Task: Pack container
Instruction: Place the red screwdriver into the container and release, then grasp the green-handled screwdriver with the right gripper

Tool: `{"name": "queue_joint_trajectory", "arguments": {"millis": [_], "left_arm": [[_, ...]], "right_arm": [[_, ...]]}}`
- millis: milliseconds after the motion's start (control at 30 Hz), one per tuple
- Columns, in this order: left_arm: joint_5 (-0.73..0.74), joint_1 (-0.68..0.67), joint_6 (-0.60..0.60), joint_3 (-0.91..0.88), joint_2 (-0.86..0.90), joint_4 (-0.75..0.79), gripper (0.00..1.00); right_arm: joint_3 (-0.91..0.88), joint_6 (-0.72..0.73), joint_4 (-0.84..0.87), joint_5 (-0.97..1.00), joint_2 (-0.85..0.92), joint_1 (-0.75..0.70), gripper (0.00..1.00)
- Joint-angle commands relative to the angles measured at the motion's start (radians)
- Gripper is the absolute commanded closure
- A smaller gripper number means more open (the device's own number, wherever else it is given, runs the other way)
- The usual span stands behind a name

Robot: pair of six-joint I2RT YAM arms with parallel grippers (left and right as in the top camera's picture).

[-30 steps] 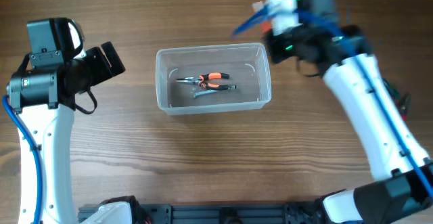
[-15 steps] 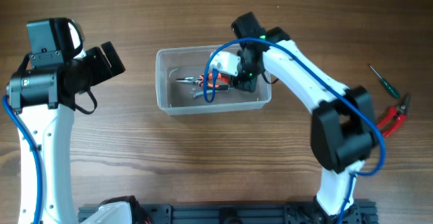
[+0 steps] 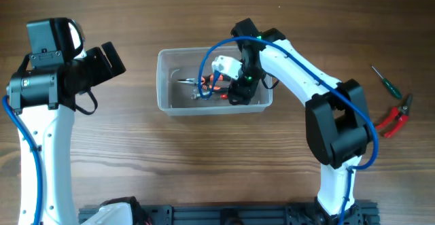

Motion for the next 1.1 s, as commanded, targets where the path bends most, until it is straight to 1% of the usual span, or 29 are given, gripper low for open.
{"name": "queue_joint_trajectory", "arguments": {"millis": [0, 33, 67, 133, 167, 233, 300, 367, 400, 433, 467, 567, 633, 700, 767, 867, 933, 1067], "left_arm": [[0.008, 0.005, -0.013, -0.001, 0.003, 0.005, 0.00], [0.008, 0.005, -0.013, -0.001, 0.003, 0.005, 0.00], [0.008, 0.005, -0.013, -0.001, 0.003, 0.005, 0.00], [0.008, 0.005, -0.013, -0.001, 0.003, 0.004, 0.00], [0.008, 0.005, -0.013, -0.001, 0.003, 0.003, 0.00], [0.008, 0.005, -0.013, -0.001, 0.003, 0.003, 0.00], [0.008, 0.005, -0.013, -0.001, 0.003, 0.003, 0.00], [0.008, 0.005, -0.013, -0.001, 0.003, 0.003, 0.00], [0.008, 0.005, -0.013, -0.001, 0.003, 0.002, 0.00], [0.008, 0.005, -0.013, -0.001, 0.003, 0.002, 0.00], [0.008, 0.005, -0.013, -0.001, 0.003, 0.002, 0.00], [0.008, 0.005, -0.013, -0.001, 0.003, 0.002, 0.00], [0.008, 0.005, -0.013, -0.001, 0.003, -0.002, 0.00], [0.008, 0.005, -0.013, -0.001, 0.003, -0.003, 0.00], [0.008, 0.005, -0.013, -0.001, 0.003, -0.013, 0.00], [0.008, 0.005, -0.012, -0.001, 0.003, -0.021, 0.00], [0.007, 0.005, -0.012, -0.001, 0.003, -0.029, 0.00], [0.008, 0.005, -0.013, -0.001, 0.003, -0.028, 0.00]], "right_arm": [[0.135, 0.201, -0.036, -0.026, -0.149, -0.008, 0.10], [0.170, 0.240, -0.046, -0.018, -0.199, -0.021, 0.03], [0.188, 0.275, -0.047, 0.007, -0.232, -0.036, 0.00], [0.215, 0.393, -0.049, 0.101, -0.304, -0.089, 0.00], [0.218, 0.477, -0.080, 0.167, -0.370, -0.168, 0.00], [0.218, 0.544, -0.134, 0.184, -0.419, -0.294, 0.00], [0.218, 0.560, -0.177, 0.175, -0.438, -0.431, 0.00], [0.218, 0.551, -0.217, 0.158, -0.441, -0.605, 0.00], [0.216, 0.527, -0.228, 0.158, -0.441, -0.691, 0.00], [0.216, 0.495, -0.234, 0.158, -0.441, -0.743, 0.00], [0.216, 0.414, -0.243, 0.159, -0.441, -0.821, 0.00], [0.216, 0.277, -0.251, 0.158, -0.441, -0.917, 0.00], [0.207, 0.096, -0.279, 0.159, -0.440, -0.986, 0.00], [0.177, 0.073, -0.250, 0.158, -0.436, -1.025, 0.01], [0.137, 0.004, -0.237, 0.158, -0.418, -1.054, 0.01], [0.066, -0.071, -0.184, 0.146, -0.356, -1.070, 0.03], [0.025, -0.152, -0.135, 0.151, -0.279, -1.070, 0.06], [0.016, -0.153, -0.050, 0.205, -0.151, -1.070, 0.06]]}}
